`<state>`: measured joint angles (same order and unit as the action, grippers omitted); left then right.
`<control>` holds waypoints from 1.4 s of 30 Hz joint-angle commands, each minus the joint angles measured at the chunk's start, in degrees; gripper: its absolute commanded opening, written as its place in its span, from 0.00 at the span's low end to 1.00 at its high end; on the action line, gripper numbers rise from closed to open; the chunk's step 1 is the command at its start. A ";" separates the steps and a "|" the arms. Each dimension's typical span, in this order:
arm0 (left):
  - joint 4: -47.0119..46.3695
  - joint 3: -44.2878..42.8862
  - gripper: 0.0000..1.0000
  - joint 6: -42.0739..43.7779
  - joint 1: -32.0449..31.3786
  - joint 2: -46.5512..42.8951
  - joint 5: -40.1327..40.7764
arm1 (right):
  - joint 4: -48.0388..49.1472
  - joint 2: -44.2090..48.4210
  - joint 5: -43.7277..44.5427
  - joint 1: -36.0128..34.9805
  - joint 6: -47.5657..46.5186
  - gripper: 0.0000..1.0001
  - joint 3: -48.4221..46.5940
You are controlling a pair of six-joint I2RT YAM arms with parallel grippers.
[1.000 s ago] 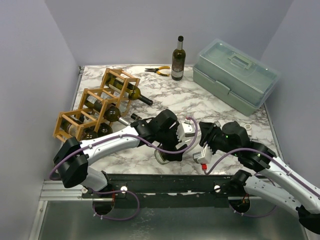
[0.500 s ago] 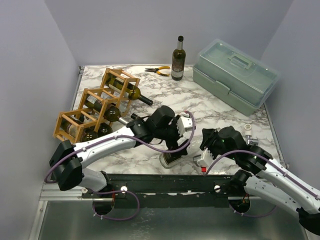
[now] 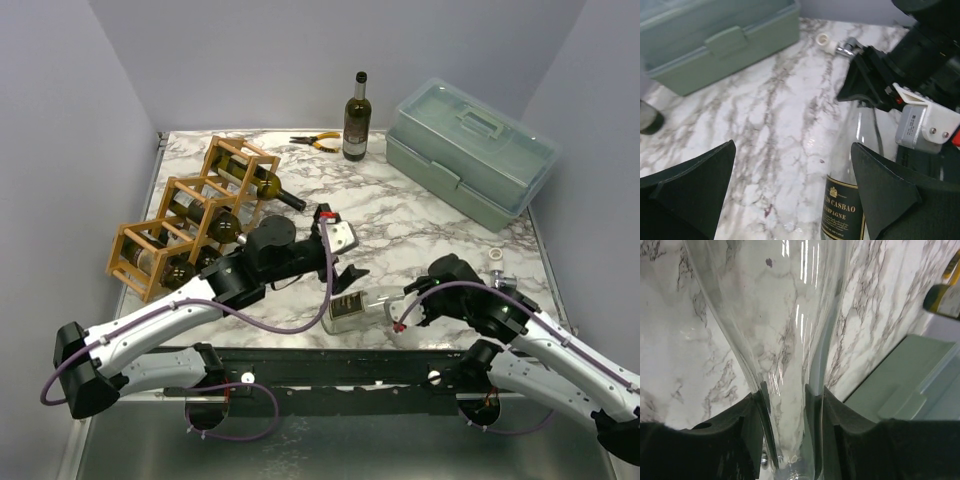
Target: Put the wine bottle on the wine rack
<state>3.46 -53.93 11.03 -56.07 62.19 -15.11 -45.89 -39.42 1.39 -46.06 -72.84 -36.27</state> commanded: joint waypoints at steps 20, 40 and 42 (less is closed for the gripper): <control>-14.98 6.97 0.99 2.97 9.73 -19.39 46.71 | 20.80 1.16 13.17 -0.08 64.68 0.00 -18.02; -16.76 7.78 0.99 2.93 17.22 -32.19 46.91 | 33.41 -32.75 1.46 -0.08 76.18 0.01 -43.27; -16.74 7.79 0.99 2.65 18.37 -33.30 47.24 | 34.16 -37.20 -0.89 -0.10 76.88 0.00 -46.63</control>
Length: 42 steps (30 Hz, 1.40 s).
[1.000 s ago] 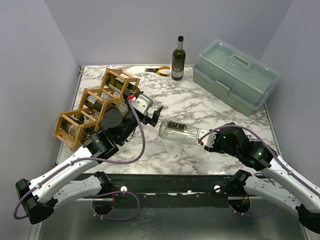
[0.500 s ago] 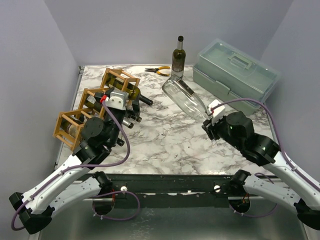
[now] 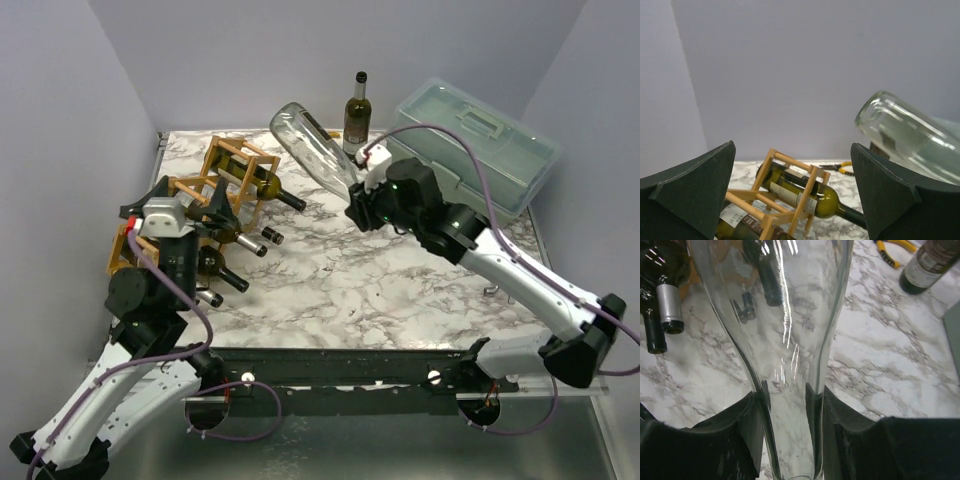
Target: Put the wine bottle on the wine rack
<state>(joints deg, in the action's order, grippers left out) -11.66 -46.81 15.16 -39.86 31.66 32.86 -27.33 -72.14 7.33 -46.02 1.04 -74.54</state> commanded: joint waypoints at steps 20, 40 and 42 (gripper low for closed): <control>-1.63 1.39 0.99 -6.45 8.74 -4.21 1.24 | 4.07 -44.87 -9.38 -7.04 4.22 0.00 -54.01; -1.70 1.73 0.98 -6.46 8.74 -1.87 0.98 | 2.00 -54.18 -8.08 -8.82 4.05 0.00 -59.85; -1.70 1.81 0.98 -6.46 8.74 -1.63 0.98 | 2.57 -54.32 -7.92 -8.82 4.01 0.09 -59.08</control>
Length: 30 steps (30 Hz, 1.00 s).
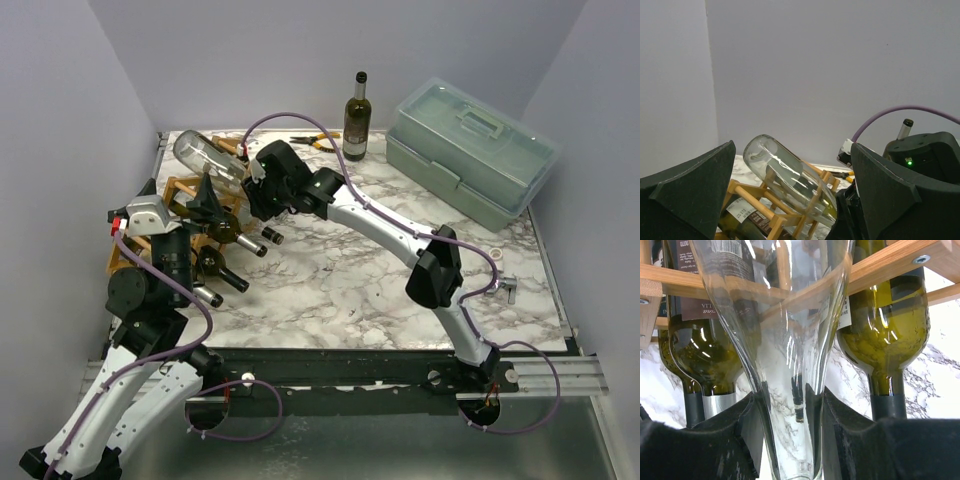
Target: Put the wine bottle on the wine rack
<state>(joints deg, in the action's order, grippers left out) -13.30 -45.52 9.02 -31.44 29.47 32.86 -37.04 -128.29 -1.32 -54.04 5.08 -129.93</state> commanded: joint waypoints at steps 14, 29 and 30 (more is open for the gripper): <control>-0.06 0.69 0.98 -0.40 0.33 0.83 0.98 | 12.32 3.44 0.51 -1.50 -0.03 0.51 -1.31; -0.07 0.87 0.99 -0.93 0.33 1.18 0.49 | 17.74 14.60 8.96 -1.70 -0.50 0.86 9.39; -0.06 0.87 0.98 -0.97 0.33 1.22 0.46 | 18.62 15.41 10.88 -1.75 -0.82 0.87 10.14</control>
<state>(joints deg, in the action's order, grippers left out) -13.28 -45.43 8.84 -31.44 30.30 32.86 -23.27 -116.95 2.57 -55.42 5.10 -122.58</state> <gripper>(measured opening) 0.986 0.850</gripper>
